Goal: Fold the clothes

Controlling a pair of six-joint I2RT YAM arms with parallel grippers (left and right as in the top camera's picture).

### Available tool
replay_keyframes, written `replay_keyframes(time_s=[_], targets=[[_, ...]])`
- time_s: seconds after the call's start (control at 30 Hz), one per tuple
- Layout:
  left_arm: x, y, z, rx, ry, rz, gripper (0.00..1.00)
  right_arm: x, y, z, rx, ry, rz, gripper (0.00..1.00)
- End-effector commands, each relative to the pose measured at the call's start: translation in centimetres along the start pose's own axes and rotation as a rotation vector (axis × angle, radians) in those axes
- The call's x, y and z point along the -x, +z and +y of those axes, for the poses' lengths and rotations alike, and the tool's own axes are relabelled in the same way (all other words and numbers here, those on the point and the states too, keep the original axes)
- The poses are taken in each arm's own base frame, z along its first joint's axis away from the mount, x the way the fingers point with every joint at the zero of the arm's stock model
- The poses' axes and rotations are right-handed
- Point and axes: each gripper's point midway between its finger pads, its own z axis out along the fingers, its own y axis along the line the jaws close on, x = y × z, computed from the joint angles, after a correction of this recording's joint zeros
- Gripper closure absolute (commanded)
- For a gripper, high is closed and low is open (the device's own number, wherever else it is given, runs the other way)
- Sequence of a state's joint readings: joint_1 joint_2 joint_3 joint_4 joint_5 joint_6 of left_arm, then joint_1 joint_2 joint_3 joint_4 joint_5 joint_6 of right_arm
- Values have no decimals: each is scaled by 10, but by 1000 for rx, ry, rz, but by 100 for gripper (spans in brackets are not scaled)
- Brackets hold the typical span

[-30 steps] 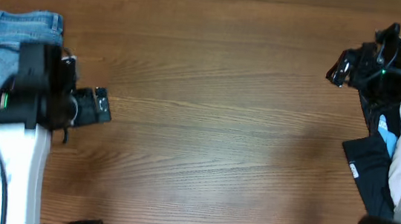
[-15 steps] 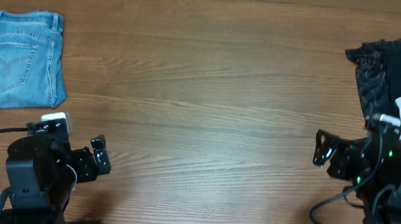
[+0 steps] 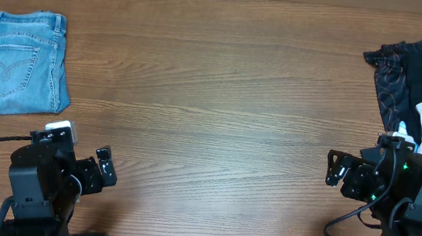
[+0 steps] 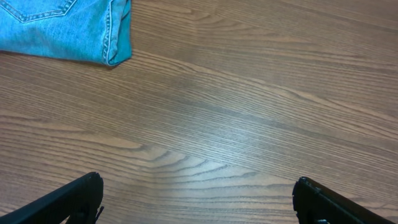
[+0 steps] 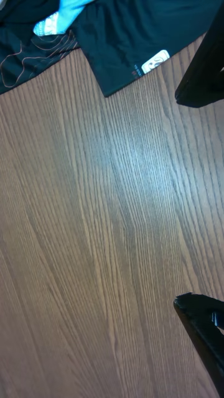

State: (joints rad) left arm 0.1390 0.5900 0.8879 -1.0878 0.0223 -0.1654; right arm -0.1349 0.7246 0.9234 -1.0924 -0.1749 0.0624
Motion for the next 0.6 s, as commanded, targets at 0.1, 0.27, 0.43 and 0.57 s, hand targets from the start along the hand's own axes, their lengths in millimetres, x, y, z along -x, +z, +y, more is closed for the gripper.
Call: replay_keyframes(time_s=[0.1,0.27,0.43,0.57], targets=[[0,0,3,14,-21,0,0,0,-2,0,-4,-14,-18,0],[0,0,3,14,-21,0,0,0,-8,1,-17,-41,-44,0],[0,0,3,14,-21,0,0,2,-15,15,43,-102,-151,0],[0,0,3,14,-21,0,0,2,-13,36,150,-189,-329,0]])
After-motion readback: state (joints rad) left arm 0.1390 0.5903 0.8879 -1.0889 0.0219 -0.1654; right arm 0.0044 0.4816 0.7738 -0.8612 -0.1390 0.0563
